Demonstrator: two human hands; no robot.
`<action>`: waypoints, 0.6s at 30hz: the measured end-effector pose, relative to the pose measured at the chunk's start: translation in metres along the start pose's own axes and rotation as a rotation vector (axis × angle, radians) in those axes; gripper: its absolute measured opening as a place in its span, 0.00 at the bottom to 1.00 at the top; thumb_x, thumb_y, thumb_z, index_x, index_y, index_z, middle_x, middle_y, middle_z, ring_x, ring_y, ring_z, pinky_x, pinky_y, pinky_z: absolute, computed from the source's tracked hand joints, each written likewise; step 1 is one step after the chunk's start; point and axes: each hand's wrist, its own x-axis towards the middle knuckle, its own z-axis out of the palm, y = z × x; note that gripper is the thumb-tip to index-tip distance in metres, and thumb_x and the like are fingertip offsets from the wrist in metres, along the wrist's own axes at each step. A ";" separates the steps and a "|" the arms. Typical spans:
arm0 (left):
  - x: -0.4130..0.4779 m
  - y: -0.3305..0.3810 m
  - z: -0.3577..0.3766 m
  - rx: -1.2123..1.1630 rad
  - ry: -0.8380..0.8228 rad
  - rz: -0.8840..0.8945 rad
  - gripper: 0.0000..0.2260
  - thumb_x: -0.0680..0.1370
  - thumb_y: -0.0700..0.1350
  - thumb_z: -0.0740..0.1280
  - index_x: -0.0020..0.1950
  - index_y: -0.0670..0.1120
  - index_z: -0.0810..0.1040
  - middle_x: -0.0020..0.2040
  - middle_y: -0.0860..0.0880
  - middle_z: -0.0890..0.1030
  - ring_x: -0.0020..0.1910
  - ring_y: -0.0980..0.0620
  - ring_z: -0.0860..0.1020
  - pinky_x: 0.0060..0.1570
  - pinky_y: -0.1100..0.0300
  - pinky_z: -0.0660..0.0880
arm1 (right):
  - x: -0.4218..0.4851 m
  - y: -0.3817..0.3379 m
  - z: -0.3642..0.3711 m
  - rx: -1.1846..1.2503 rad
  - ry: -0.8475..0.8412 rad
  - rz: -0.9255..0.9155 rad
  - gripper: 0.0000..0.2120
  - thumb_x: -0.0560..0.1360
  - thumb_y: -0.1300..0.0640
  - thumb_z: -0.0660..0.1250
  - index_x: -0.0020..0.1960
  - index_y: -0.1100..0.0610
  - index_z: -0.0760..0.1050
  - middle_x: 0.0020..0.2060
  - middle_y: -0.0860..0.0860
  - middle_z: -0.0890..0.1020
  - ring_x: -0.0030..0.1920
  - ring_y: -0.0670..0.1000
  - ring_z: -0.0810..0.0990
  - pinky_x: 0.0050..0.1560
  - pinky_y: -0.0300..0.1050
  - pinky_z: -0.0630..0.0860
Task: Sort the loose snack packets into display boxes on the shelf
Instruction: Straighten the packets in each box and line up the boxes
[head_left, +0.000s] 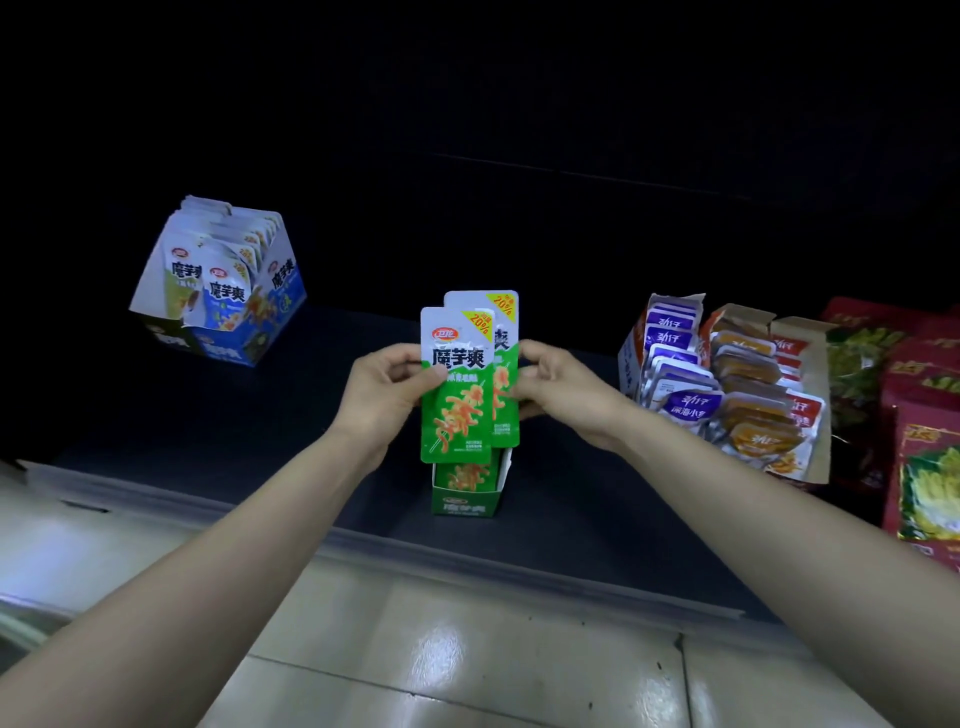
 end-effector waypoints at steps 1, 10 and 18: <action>0.000 -0.001 0.001 0.010 0.019 0.011 0.04 0.76 0.35 0.70 0.48 0.43 0.80 0.41 0.46 0.82 0.35 0.59 0.81 0.35 0.67 0.76 | -0.002 -0.001 0.001 0.012 -0.031 0.017 0.09 0.80 0.66 0.60 0.57 0.57 0.73 0.47 0.56 0.82 0.47 0.51 0.82 0.49 0.46 0.79; 0.008 -0.014 0.000 0.256 0.018 0.157 0.16 0.71 0.40 0.77 0.54 0.49 0.76 0.43 0.48 0.80 0.37 0.56 0.76 0.39 0.61 0.78 | 0.000 0.023 0.010 -0.216 0.154 -0.146 0.13 0.73 0.61 0.73 0.57 0.58 0.79 0.49 0.53 0.84 0.49 0.56 0.83 0.52 0.55 0.81; 0.010 -0.027 -0.008 0.434 -0.070 0.235 0.12 0.71 0.38 0.75 0.44 0.55 0.78 0.44 0.51 0.77 0.35 0.54 0.74 0.39 0.56 0.74 | 0.005 0.026 0.015 -0.478 0.160 -0.212 0.22 0.70 0.61 0.76 0.62 0.55 0.75 0.46 0.49 0.84 0.41 0.46 0.82 0.45 0.42 0.79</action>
